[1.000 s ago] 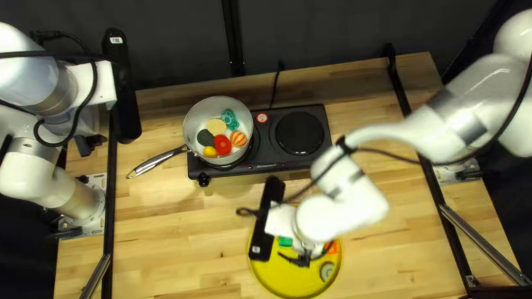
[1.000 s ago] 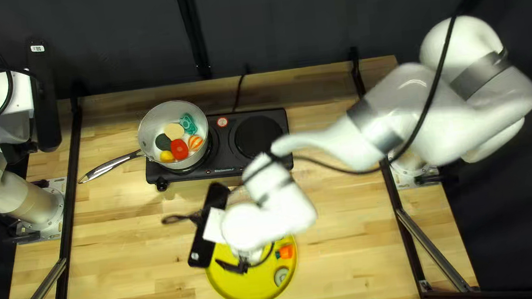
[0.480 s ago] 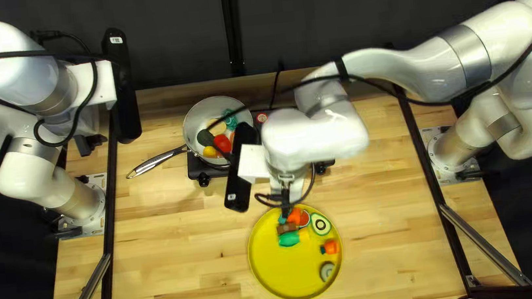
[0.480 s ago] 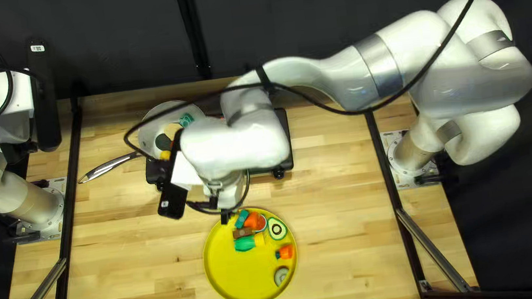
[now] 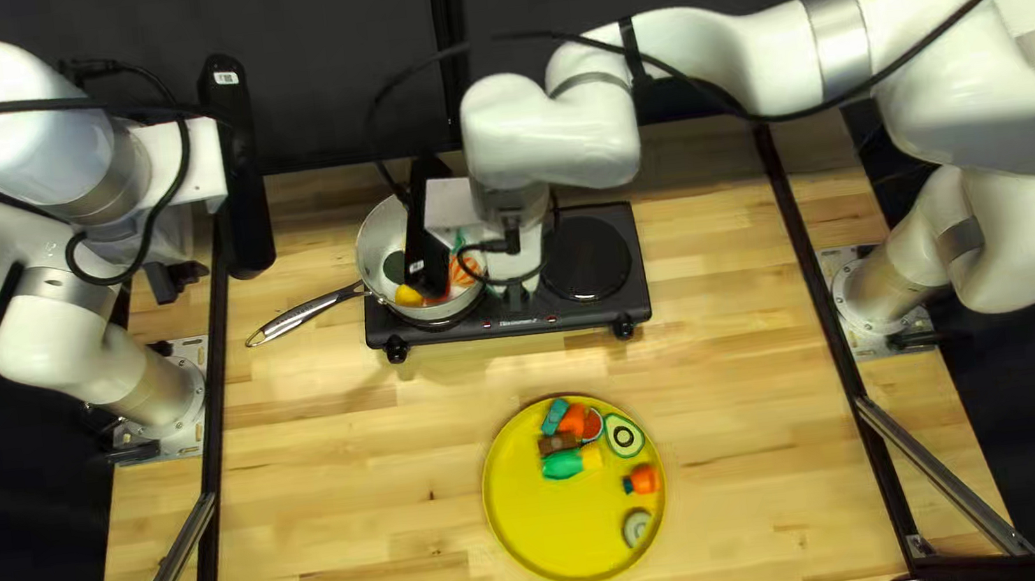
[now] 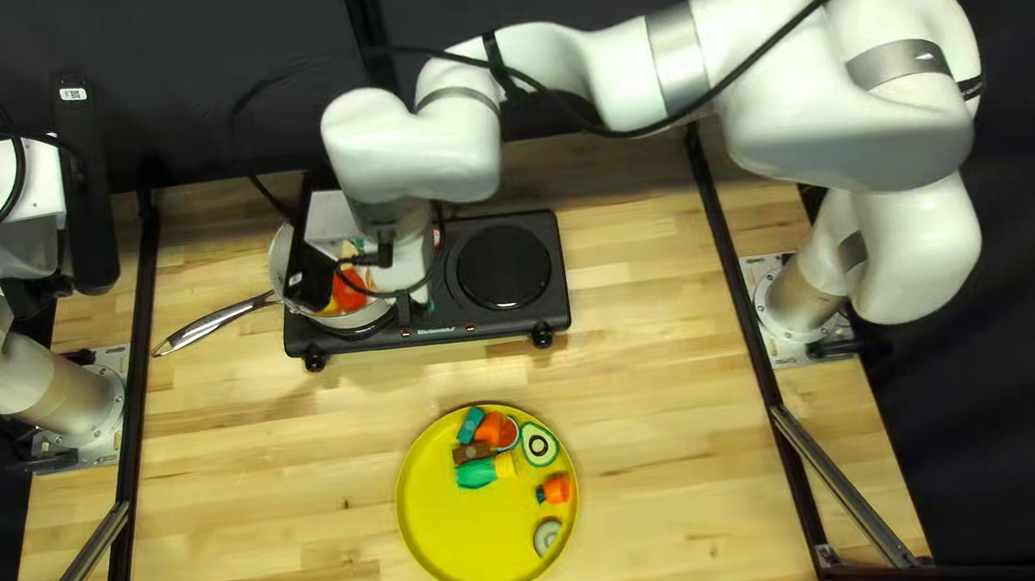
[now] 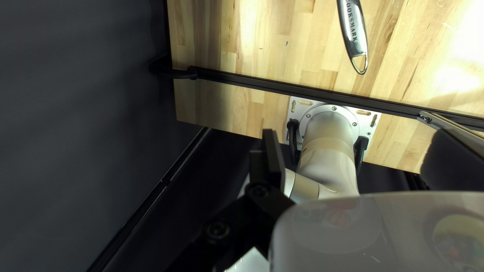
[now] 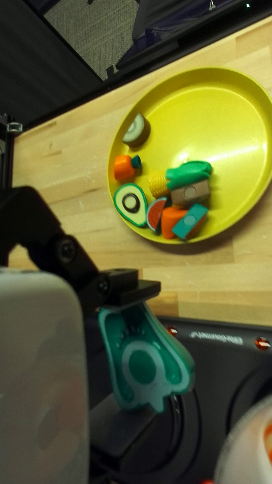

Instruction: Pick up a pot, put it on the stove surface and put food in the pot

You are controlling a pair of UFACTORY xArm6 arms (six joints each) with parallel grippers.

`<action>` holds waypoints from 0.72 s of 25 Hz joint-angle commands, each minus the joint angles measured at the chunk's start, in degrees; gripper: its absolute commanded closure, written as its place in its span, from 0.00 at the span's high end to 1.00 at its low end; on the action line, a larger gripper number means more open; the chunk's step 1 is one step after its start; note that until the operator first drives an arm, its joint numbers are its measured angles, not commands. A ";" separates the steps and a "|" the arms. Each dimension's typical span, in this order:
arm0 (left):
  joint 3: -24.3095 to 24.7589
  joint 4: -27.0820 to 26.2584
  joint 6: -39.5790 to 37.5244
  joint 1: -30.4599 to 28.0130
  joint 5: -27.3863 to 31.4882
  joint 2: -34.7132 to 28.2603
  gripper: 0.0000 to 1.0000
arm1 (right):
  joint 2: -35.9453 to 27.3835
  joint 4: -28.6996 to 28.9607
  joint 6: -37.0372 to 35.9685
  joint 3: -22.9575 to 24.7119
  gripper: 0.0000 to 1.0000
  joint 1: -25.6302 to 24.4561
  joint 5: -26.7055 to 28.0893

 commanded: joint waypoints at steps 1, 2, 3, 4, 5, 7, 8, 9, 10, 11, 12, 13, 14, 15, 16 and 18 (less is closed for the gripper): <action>0.00 0.00 0.00 0.00 0.00 0.00 1.00 | 3.03 -0.73 -3.52 -3.84 0.00 -0.13 -0.38; 0.00 0.00 0.00 0.00 0.00 0.00 1.00 | 3.43 -0.94 -4.40 -4.39 0.00 0.06 -0.46; 0.00 0.00 0.00 0.00 0.00 0.00 1.00 | 4.19 -1.19 -5.47 -5.32 0.00 0.09 -0.49; 0.00 0.00 0.00 0.00 0.00 0.00 1.00 | 4.47 -1.29 -6.12 -5.64 0.00 0.10 -0.54; 0.00 0.00 0.00 0.00 0.00 0.00 1.00 | 5.67 -1.59 -7.54 -7.04 0.00 0.09 -0.38; 0.00 0.00 0.00 0.00 0.00 0.00 1.00 | 7.27 -2.17 -9.27 -8.72 0.00 0.03 -0.21; 0.00 0.00 0.00 0.00 0.00 0.00 1.00 | 7.87 -2.49 -10.09 -9.34 0.00 0.10 -0.22; 0.00 0.00 0.00 0.00 0.00 0.00 1.00 | 8.46 -2.85 -10.51 -9.91 0.00 0.22 -0.24; 0.00 0.00 0.00 0.00 0.00 0.00 1.00 | 9.41 -3.55 -11.38 -10.82 0.00 0.43 -0.33; 0.00 0.00 0.00 0.00 0.00 0.00 1.00 | 10.19 -4.11 -12.15 -11.59 0.00 0.52 -0.40; 0.00 0.00 0.00 0.00 0.00 0.00 1.00 | 10.89 -4.57 -12.79 -12.28 0.00 0.53 -0.42; 0.00 0.00 0.00 0.00 0.00 0.00 1.00 | 11.34 -4.95 -13.32 -12.67 0.00 0.51 -0.50; 0.00 0.00 0.00 0.00 0.00 0.00 1.00 | 11.70 -5.17 -13.69 -12.91 0.00 0.46 -0.61; 0.00 0.00 0.00 0.00 0.00 0.00 1.00 | 12.37 -5.51 -14.42 -13.31 0.00 0.30 -0.87; 0.00 0.00 0.00 0.00 0.00 0.00 1.00 | 12.74 -5.73 -14.82 -13.51 0.00 0.24 -1.01; 0.00 0.00 0.00 0.00 0.00 0.00 1.00 | 13.37 -6.15 -15.50 -13.71 0.00 0.06 -1.34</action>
